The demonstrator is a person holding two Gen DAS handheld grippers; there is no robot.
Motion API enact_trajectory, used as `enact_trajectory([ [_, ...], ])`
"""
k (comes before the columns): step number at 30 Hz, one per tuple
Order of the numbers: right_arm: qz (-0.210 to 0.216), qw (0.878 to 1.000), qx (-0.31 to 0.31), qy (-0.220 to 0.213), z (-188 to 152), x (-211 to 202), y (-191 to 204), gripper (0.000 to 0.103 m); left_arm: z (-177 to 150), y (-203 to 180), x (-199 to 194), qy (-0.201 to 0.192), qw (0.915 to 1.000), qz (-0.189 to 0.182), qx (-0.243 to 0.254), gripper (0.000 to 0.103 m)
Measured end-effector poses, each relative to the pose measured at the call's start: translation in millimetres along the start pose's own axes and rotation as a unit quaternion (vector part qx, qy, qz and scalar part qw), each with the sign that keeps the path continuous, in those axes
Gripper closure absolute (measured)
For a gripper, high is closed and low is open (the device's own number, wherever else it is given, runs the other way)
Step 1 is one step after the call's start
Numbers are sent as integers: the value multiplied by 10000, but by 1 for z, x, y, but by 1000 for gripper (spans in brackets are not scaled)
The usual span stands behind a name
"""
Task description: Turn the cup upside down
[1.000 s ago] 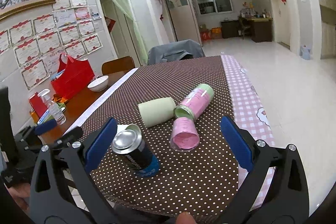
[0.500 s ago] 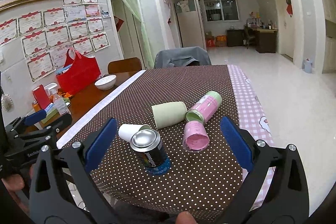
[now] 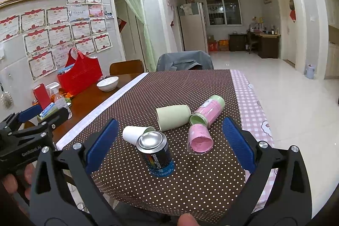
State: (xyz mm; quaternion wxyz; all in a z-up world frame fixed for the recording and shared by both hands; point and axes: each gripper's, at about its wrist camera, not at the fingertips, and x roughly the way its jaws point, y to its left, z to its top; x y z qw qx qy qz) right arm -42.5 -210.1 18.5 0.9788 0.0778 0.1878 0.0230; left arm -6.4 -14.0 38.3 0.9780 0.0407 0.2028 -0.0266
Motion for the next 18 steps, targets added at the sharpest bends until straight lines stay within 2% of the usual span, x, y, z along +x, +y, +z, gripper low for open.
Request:
enact_trajectory([
  [18,-8,10000,-54,-23,0,-1,4,6,1,-2,-6,-74,10000,23,-29,8],
])
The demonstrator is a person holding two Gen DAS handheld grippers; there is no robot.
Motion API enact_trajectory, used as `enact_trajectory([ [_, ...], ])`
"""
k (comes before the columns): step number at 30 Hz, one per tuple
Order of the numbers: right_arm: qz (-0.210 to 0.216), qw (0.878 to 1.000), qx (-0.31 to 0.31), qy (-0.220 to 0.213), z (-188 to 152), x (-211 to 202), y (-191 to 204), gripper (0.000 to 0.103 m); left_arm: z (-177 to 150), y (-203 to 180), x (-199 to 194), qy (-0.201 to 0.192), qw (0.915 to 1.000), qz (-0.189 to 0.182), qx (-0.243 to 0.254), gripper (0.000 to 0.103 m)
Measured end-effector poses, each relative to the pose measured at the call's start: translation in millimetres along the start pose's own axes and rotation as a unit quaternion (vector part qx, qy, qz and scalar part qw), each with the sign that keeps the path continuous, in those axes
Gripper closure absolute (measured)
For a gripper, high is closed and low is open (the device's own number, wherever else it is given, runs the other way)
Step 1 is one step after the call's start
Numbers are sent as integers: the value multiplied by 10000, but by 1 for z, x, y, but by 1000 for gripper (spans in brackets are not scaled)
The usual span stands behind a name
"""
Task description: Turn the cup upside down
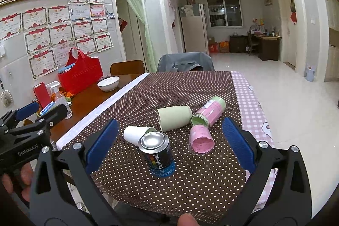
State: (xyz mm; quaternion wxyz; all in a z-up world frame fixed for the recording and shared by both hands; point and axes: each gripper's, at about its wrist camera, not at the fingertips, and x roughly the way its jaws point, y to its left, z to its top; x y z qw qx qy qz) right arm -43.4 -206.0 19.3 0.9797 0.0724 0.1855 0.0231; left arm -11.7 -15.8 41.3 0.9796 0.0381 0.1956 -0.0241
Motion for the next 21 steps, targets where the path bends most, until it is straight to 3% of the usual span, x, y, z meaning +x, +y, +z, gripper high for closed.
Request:
enact_trajectory([
  [21,30,10000,-11,17,0,2,3,6,3,2,-6,-71,9999,75,-43,8],
])
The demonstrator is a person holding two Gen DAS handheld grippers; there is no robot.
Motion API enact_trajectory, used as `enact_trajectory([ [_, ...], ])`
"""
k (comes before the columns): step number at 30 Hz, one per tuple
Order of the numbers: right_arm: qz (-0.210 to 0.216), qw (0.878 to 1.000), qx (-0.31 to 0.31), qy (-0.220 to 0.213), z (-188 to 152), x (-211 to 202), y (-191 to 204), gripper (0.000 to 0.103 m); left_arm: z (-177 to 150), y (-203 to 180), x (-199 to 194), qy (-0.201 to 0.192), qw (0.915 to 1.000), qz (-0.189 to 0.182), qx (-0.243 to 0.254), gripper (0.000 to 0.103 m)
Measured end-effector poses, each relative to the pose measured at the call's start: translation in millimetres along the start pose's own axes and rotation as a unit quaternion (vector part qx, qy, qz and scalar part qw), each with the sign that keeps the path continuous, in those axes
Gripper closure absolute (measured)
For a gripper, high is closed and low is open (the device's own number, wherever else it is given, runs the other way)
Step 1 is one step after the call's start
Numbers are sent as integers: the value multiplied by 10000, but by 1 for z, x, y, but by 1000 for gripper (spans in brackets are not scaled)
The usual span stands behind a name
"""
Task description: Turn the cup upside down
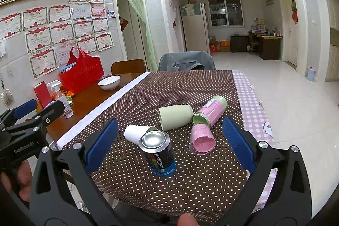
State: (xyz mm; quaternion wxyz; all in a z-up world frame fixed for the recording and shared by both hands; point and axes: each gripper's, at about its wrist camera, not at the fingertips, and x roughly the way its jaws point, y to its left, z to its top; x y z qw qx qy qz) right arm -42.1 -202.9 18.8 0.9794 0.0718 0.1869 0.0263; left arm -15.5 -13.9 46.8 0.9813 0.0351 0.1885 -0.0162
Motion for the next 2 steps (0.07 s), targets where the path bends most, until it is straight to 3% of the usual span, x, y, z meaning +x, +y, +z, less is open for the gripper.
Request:
enact_trajectory([
  [2,0,10000,6,3,0,0,0,6,0,0,0,7,10000,5,-4,8],
])
